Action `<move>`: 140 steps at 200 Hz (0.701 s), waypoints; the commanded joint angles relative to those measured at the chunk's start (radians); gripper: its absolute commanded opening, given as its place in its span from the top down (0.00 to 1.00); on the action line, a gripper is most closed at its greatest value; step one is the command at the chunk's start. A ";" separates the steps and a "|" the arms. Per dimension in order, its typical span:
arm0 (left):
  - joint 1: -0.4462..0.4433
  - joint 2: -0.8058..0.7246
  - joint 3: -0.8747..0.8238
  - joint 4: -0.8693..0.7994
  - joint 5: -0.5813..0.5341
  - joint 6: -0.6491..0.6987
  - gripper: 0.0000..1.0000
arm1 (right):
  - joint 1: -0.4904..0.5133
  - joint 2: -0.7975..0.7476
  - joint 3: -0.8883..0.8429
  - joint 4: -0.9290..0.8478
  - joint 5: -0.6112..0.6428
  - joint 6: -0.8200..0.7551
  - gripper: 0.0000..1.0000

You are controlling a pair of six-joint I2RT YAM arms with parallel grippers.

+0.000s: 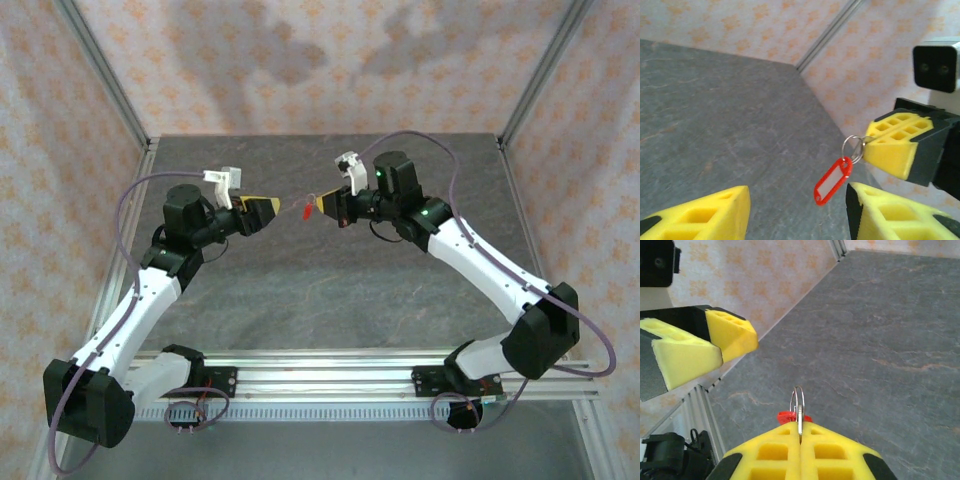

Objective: Remove the keys from the keyring

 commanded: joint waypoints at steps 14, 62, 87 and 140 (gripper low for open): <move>0.006 0.004 0.015 0.002 -0.039 0.011 0.44 | -0.009 0.004 0.027 -0.054 0.071 -0.081 1.00; 0.005 0.096 0.142 -0.134 0.136 0.072 0.45 | -0.011 0.019 0.061 -0.117 -0.004 -0.180 1.00; -0.019 0.113 0.163 -0.124 0.192 0.089 0.44 | -0.011 0.023 0.077 -0.134 -0.043 -0.215 1.00; -0.090 0.159 0.250 -0.245 0.257 0.203 0.44 | -0.011 0.057 0.162 -0.222 -0.187 -0.272 1.00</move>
